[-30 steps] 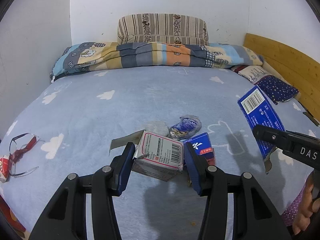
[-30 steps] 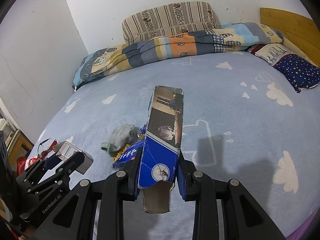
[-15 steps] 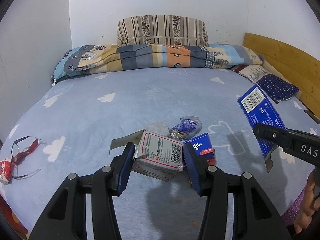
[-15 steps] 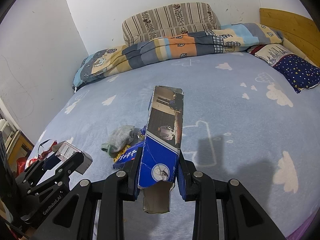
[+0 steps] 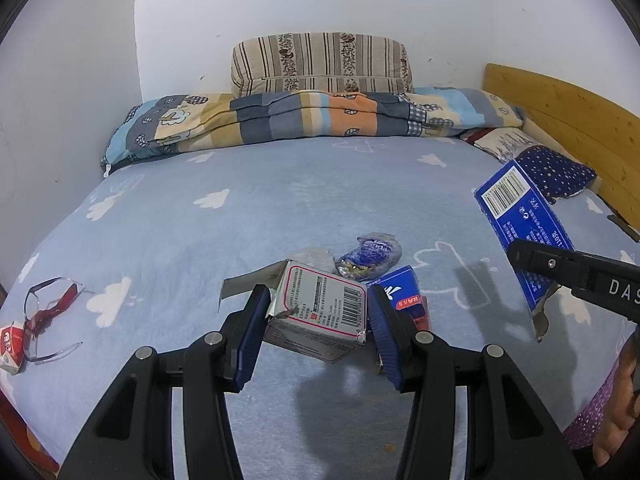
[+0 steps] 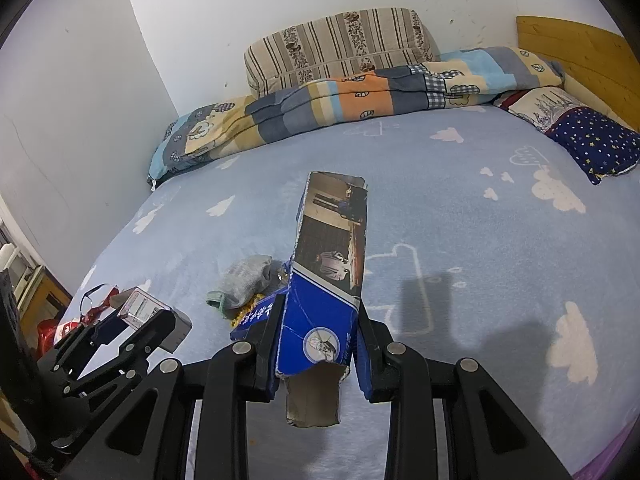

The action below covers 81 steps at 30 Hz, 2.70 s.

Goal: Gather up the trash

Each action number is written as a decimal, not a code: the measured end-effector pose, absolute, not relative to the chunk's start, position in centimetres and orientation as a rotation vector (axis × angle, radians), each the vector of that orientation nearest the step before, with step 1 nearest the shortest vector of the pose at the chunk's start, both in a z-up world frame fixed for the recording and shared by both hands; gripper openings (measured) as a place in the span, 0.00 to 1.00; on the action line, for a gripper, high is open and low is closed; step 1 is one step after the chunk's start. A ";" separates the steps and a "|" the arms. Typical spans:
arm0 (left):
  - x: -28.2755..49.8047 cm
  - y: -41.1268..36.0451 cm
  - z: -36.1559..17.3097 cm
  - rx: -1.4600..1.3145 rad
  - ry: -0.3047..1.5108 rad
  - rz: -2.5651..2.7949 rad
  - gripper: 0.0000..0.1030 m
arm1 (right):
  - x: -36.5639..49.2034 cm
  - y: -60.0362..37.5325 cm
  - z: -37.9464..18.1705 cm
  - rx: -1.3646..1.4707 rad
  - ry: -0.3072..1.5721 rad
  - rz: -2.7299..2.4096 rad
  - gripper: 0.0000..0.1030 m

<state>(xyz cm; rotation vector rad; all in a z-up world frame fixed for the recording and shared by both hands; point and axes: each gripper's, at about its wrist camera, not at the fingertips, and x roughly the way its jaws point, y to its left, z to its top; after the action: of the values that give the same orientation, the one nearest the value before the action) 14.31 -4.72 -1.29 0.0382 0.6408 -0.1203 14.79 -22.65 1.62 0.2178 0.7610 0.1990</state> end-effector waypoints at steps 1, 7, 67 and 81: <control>14.4 -4.7 -1.3 0.039 0.640 -0.122 0.48 | 14.8 -22.7 1.7 0.222 0.761 0.200 0.30; 14.4 -4.7 -1.3 0.040 0.638 -0.125 0.48 | 14.0 -22.8 1.8 0.237 0.758 0.208 0.30; 0.7 -28.3 4.2 0.171 0.646 -0.767 0.48 | -16.0 -44.2 1.9 0.627 0.563 -0.210 0.30; -6.0 -39.0 2.2 0.284 0.792 -1.060 0.48 | -24.6 -51.9 -1.1 0.746 0.534 -0.407 0.30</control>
<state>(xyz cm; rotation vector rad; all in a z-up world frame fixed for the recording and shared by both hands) -6.02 -38.97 2.22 0.2843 0.7920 -1.0596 -24.64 -51.95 -1.15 0.7460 0.5338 -0.4071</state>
